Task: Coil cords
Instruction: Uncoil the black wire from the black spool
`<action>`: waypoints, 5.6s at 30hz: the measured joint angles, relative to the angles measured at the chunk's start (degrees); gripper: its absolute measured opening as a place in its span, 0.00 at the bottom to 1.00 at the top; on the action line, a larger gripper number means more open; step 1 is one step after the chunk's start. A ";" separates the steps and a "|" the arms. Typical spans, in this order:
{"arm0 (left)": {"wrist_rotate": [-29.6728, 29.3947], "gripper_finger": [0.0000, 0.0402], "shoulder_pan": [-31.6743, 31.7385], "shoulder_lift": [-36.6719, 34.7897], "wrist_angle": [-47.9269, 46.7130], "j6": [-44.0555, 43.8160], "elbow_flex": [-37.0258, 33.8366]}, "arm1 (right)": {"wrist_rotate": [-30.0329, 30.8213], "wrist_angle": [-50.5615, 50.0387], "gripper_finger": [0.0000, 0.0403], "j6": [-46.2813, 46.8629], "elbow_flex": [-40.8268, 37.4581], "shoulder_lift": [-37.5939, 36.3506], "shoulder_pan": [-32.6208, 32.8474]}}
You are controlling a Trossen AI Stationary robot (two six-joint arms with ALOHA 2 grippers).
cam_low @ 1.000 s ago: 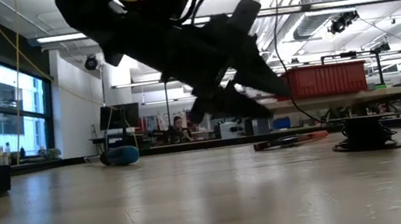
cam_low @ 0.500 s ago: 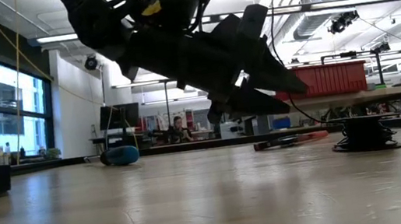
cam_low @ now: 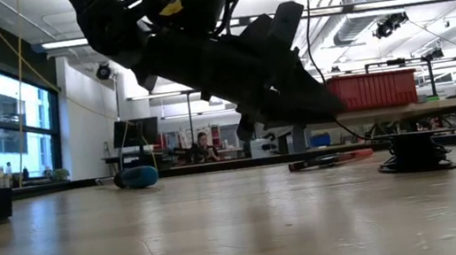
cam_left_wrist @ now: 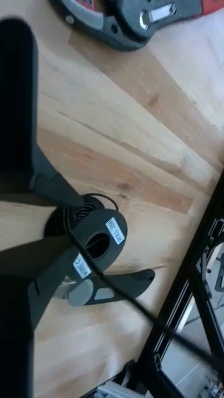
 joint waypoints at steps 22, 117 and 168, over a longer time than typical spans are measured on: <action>5.65 0.00 2.69 -16.03 -19.71 3.25 0.04 | 6.81 -0.57 0.24 3.16 -0.04 -0.48 0.02; -11.36 0.00 5.20 -44.76 -52.83 13.35 36.06 | 0.46 39.51 0.30 8.53 -77.20 8.00 -5.25; -23.91 0.54 -0.77 -53.25 -77.43 -12.88 6.45 | -0.98 11.03 0.00 1.30 -35.33 -4.17 -8.81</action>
